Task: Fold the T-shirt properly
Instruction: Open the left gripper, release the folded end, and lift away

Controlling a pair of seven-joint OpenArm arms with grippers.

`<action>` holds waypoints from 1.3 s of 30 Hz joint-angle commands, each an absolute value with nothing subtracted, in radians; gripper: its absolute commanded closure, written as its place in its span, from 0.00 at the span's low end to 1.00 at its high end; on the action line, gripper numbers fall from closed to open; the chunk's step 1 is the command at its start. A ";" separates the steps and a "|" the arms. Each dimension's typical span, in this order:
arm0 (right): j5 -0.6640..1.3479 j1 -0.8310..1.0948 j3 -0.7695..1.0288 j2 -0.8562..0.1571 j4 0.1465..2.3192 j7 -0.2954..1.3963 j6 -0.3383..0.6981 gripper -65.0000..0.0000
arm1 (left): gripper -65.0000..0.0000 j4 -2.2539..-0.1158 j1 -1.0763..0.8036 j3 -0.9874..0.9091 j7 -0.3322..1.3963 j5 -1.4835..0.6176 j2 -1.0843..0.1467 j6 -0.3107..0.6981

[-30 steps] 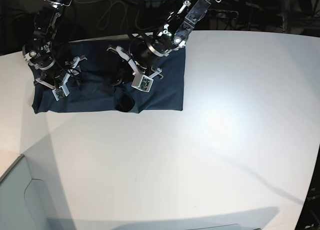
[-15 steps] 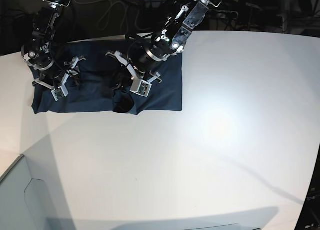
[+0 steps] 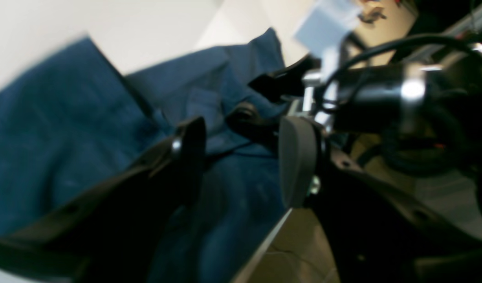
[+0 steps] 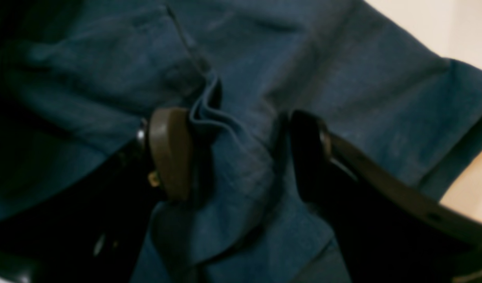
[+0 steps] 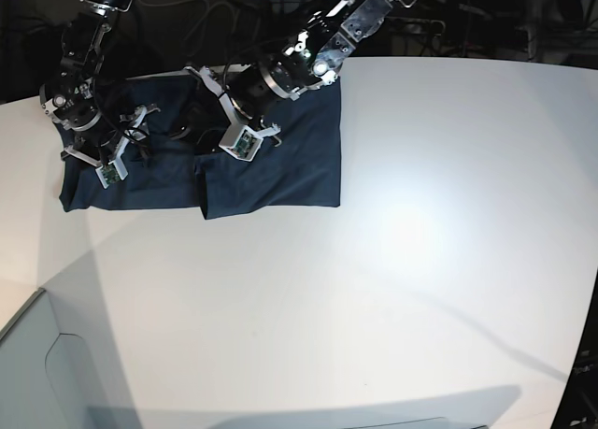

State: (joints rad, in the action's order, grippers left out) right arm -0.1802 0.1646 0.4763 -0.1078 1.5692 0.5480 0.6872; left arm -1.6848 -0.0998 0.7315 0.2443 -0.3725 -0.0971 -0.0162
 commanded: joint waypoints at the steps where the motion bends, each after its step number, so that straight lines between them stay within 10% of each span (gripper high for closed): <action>1: -0.179 0.159 0.479 -0.117 1.587 0.544 0.698 0.43 | 0.55 -1.727 -0.107 0.728 0.222 -0.377 -0.125 -0.010; 14: -0.177 0.151 0.486 -0.116 1.592 0.544 0.698 0.43 | 0.55 -1.652 -0.153 0.582 0.223 -0.378 -0.151 -0.001; 33: -0.174 0.156 0.578 -0.099 1.782 0.544 0.698 0.43 | 0.55 -1.629 0.019 0.977 0.225 -0.378 -0.166 -0.001; 39: -0.174 0.136 0.722 -0.061 1.807 0.545 0.698 0.25 | 0.55 -1.793 -0.028 0.932 0.222 -0.378 -0.280 -0.008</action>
